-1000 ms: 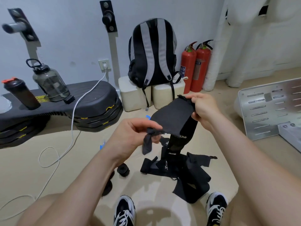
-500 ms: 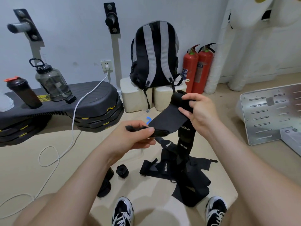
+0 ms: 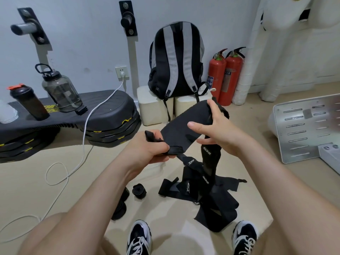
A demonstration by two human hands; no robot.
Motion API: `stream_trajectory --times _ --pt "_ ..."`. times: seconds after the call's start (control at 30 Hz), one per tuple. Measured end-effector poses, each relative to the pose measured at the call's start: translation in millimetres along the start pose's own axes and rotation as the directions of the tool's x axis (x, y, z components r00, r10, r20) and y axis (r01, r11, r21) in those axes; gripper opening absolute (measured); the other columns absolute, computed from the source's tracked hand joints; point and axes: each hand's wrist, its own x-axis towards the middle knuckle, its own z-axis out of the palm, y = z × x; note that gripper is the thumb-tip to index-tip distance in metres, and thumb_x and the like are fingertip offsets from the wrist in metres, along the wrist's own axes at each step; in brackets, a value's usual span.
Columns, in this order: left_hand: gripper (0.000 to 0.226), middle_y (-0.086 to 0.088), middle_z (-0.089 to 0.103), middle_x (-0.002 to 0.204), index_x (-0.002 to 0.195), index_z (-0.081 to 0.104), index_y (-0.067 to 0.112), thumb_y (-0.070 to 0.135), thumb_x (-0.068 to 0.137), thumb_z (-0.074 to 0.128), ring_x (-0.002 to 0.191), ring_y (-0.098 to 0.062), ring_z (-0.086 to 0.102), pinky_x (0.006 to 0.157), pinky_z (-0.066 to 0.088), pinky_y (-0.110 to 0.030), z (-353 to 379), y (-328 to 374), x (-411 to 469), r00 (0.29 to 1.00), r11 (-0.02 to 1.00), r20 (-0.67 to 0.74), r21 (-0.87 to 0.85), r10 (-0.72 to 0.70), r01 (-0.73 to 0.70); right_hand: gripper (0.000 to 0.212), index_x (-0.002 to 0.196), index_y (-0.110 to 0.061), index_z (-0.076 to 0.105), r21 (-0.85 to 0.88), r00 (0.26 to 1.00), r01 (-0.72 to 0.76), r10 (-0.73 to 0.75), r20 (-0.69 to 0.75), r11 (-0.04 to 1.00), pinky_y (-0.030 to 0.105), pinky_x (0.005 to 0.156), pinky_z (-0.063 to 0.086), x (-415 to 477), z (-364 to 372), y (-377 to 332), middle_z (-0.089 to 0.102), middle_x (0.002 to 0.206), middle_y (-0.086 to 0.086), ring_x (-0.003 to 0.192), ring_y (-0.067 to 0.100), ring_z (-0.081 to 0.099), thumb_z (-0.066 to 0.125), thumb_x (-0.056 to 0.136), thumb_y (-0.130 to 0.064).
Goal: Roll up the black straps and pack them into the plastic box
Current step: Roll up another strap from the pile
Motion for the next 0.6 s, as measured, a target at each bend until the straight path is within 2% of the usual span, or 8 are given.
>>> stream_trajectory --times 0.1,0.2,0.33,0.43,0.47,0.5,0.57,0.6 --pt "0.035 -0.001 0.063 0.060 0.067 0.047 0.012 -0.015 0.084 0.062 0.062 -0.021 0.071 0.059 0.059 -0.026 -1 -2 3 0.996 0.999 -0.080 0.018 0.035 -0.034 0.133 0.154 -0.050 0.001 -0.050 1.000 -0.012 0.013 0.022 0.999 0.037 0.090 0.058 -2 1 0 -0.004 0.166 -0.004 0.143 0.022 0.032 0.093 0.058 -0.042" --pt "0.034 -0.004 0.058 0.069 0.070 0.051 0.012 -0.017 0.081 0.064 0.064 -0.018 0.067 0.066 0.061 -0.030 1 -3 4 0.986 0.993 -0.122 0.052 0.110 -0.104 0.153 0.152 -0.053 0.004 0.133 0.993 -0.003 -0.013 0.115 0.991 0.039 0.084 0.060 -3 11 4 0.007 0.165 -0.005 0.139 0.026 0.043 0.101 0.035 -0.044" --pt "0.034 -0.005 0.060 0.081 0.083 0.066 0.016 -0.018 0.077 0.063 0.076 -0.019 0.064 0.080 0.060 -0.037 8 -2 5 0.978 0.982 -0.118 0.100 0.170 -0.158 0.151 0.151 -0.055 -0.001 0.064 0.993 0.036 -0.043 0.112 0.997 0.045 0.090 0.058 -6 31 9 0.007 0.163 -0.011 0.135 0.028 0.047 0.096 0.036 -0.040" --pt "0.041 -0.002 0.068 0.081 0.082 0.074 0.020 -0.018 0.075 0.061 0.084 -0.020 0.067 0.079 0.060 -0.033 10 0 7 0.977 0.979 -0.078 0.058 0.197 -0.193 0.147 0.151 -0.054 0.002 0.180 0.992 0.034 -0.054 0.112 0.983 0.047 0.089 0.058 -8 36 9 0.014 0.160 -0.009 0.124 0.029 0.058 0.099 0.043 -0.030" --pt "0.041 -0.002 0.069 0.081 0.080 0.075 0.020 -0.018 0.077 0.060 0.083 -0.019 0.068 0.076 0.058 -0.029 13 1 7 0.978 0.980 -0.059 0.021 0.199 -0.198 0.141 0.153 -0.051 0.007 0.257 0.993 0.023 -0.052 0.105 0.966 0.048 0.088 0.059 -9 36 8 0.022 0.156 -0.007 0.120 0.028 0.061 0.099 0.050 -0.024" --pt "0.040 -0.003 0.069 0.081 0.079 0.075 0.019 -0.017 0.079 0.058 0.081 -0.017 0.068 0.072 0.056 -0.025 15 3 6 0.980 0.981 -0.046 -0.024 0.193 -0.194 0.125 0.152 -0.046 0.017 0.327 0.994 0.011 -0.045 0.096 0.945 0.049 0.088 0.059 -10 35 8 0.032 0.149 -0.004 0.116 0.025 0.063 0.095 0.058 -0.019" --pt "0.033 -0.005 0.069 0.076 0.079 0.075 0.013 -0.014 0.085 0.056 0.071 -0.016 0.066 0.063 0.053 -0.020 15 10 5 0.987 0.978 -0.025 -0.130 0.158 -0.160 0.067 0.135 -0.031 0.046 0.450 0.997 -0.007 -0.028 0.071 0.893 0.049 0.086 0.059 -9 32 6 0.052 0.134 -0.002 0.113 0.021 0.062 0.081 0.078 -0.020" --pt "0.028 -0.007 0.069 0.071 0.080 0.074 0.010 -0.011 0.087 0.056 0.064 -0.016 0.065 0.058 0.052 -0.019 12 14 4 0.990 0.977 -0.007 -0.162 0.142 -0.141 0.047 0.128 -0.028 0.053 0.501 0.998 -0.034 0.008 0.055 0.864 0.047 0.086 0.059 -6 29 6 0.057 0.130 0.001 0.116 0.021 0.060 0.075 0.086 -0.024"
